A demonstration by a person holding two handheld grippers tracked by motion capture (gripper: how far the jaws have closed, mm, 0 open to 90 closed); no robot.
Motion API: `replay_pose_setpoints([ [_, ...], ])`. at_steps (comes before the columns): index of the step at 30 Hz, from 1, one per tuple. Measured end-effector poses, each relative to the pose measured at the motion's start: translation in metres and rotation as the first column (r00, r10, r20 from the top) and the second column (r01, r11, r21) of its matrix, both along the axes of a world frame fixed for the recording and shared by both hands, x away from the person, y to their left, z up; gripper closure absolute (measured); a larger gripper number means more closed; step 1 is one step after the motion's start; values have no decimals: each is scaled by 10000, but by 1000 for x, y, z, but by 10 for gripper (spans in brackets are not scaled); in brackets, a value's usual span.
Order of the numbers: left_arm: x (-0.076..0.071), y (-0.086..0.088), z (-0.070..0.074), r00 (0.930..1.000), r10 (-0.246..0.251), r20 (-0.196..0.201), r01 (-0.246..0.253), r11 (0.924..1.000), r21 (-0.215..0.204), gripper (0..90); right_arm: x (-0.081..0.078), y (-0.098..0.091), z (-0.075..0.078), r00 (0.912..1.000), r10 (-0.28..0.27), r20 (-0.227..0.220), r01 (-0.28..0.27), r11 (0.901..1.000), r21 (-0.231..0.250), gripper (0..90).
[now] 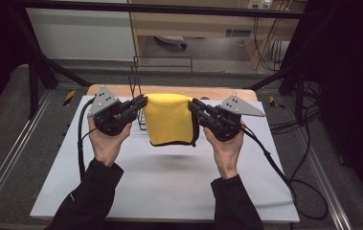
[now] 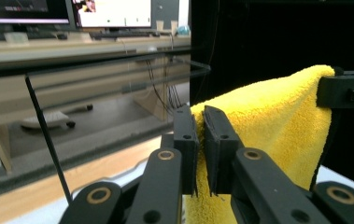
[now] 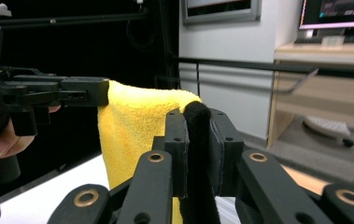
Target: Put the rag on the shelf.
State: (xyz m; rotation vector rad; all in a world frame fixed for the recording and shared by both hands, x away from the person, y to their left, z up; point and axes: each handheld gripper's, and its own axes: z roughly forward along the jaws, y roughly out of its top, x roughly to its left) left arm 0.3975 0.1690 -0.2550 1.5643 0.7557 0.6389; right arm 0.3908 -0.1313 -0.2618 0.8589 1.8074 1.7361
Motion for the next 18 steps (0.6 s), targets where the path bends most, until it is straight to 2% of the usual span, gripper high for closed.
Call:
replay_pose_setpoints([
  [8,4,0,16,9977,150,654,-121,9989,-450,838,4,2,17,9976,-197,671,190,9998,110,801],
  [10,6,0,20,9967,216,786,-184,9990,-405,838,6,3,22,9964,-255,807,241,9995,184,801],
  [18,14,4,42,9912,438,1253,-347,9967,-732,838,12,10,45,9897,-435,1361,387,9985,378,802],
])
